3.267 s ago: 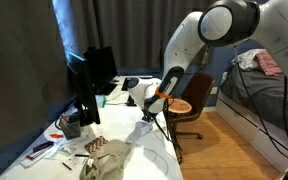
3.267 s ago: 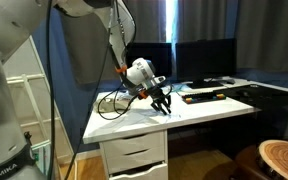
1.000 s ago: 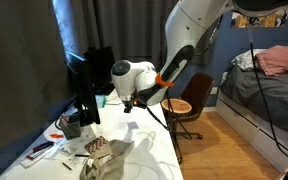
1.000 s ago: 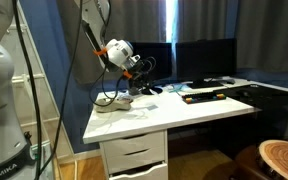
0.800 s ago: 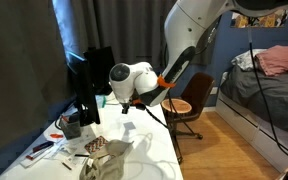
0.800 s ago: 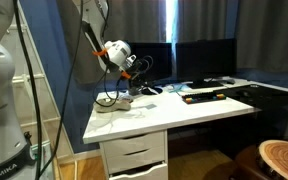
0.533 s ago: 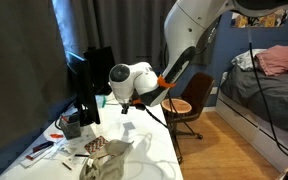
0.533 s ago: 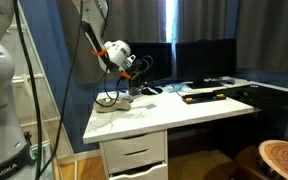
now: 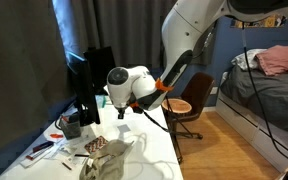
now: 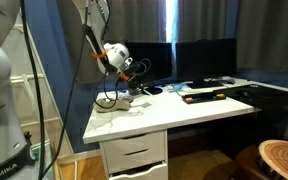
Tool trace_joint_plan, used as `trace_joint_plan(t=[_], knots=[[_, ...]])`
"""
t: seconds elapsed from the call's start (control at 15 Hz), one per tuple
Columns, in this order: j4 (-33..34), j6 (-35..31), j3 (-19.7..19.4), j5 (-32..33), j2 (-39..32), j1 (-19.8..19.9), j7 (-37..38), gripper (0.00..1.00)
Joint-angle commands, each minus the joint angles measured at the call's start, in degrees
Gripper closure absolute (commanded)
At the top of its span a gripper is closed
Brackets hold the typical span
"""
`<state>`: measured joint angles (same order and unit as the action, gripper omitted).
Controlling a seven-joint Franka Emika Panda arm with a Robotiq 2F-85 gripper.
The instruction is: Move the white sachet forward on the table
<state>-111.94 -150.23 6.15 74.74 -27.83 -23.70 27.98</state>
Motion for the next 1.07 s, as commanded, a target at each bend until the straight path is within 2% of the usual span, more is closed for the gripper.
trace_joint_plan(t=[0.0, 0.33, 0.6, 1.0], knots=[[2.9, -4.8, 0.5, 4.2, -3.3, 0.2, -4.2, 0.98], [6.0, -11.0, -0.9, 11.5, -6.5, 0.3, -7.5, 0.98], [10.0, -16.1, -2.2, 18.8, -10.3, 0.5, -6.5, 0.98], [15.6, -24.9, -1.8, 21.1, -17.7, 1.7, -9.9, 0.98]])
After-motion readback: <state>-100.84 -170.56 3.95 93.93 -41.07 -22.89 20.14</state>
